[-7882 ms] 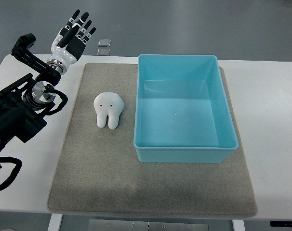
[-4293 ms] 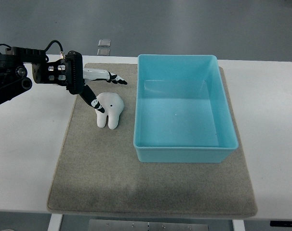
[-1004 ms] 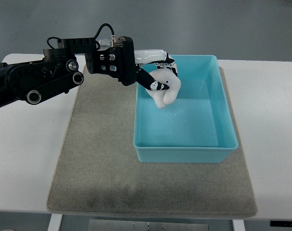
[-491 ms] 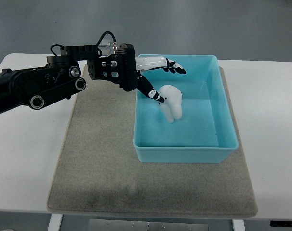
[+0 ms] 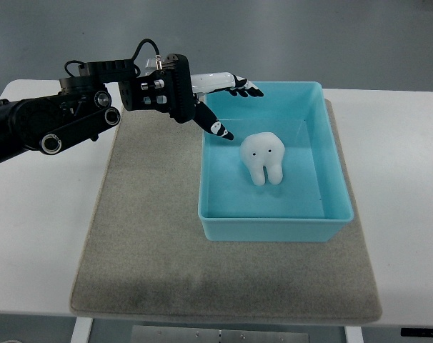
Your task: Place white toy into blue box with left hand
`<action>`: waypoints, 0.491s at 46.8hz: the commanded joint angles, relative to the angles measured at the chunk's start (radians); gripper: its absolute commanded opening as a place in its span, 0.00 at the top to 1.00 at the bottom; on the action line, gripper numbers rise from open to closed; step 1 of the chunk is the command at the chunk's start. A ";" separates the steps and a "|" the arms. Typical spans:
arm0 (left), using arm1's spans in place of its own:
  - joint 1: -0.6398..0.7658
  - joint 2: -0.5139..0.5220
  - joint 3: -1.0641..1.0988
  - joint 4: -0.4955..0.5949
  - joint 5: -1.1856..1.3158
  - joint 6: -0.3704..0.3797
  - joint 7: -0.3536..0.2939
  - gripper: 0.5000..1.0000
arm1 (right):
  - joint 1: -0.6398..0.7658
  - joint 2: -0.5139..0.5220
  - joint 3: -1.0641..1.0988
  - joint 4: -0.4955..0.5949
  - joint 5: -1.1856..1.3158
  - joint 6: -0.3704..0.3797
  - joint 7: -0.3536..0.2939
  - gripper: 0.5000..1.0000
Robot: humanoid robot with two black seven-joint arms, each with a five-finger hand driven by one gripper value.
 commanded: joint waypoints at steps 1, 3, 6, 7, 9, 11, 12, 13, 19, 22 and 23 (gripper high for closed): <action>-0.004 0.002 -0.001 0.040 -0.048 0.026 0.000 0.23 | 0.000 0.000 0.000 0.000 0.000 0.000 -0.001 0.13; -0.006 0.004 -0.001 0.061 -0.069 0.041 0.000 0.23 | 0.000 0.000 0.000 0.000 0.000 0.000 -0.001 0.13; -0.007 0.004 -0.001 0.091 -0.098 0.064 -0.001 0.23 | 0.000 0.000 0.000 0.000 0.000 0.000 -0.001 0.13; -0.007 0.004 -0.002 0.098 -0.109 0.070 0.000 0.23 | 0.000 0.000 0.000 0.000 0.000 0.000 -0.001 0.13; -0.007 0.005 -0.002 0.115 -0.131 0.084 0.000 0.23 | 0.000 0.000 0.000 0.000 0.000 0.000 0.001 0.13; -0.007 0.005 -0.002 0.133 -0.157 0.101 0.000 0.23 | -0.001 0.000 0.000 0.000 0.000 0.000 0.001 0.13; -0.006 0.007 -0.002 0.144 -0.172 0.109 -0.001 0.22 | 0.000 0.000 0.000 0.000 0.000 0.000 -0.001 0.13; -0.006 0.007 -0.002 0.155 -0.186 0.115 0.000 0.21 | 0.000 0.000 0.000 0.000 0.000 0.000 0.001 0.13; -0.001 0.007 -0.002 0.212 -0.330 0.143 0.000 0.13 | 0.000 0.000 0.000 0.000 0.000 0.000 -0.001 0.13; 0.002 0.007 -0.001 0.242 -0.439 0.144 0.000 0.13 | 0.000 0.000 0.000 0.000 0.000 0.000 0.001 0.13; 0.002 0.007 0.001 0.253 -0.471 0.144 0.000 0.13 | -0.001 0.000 0.000 0.000 0.000 0.000 -0.001 0.13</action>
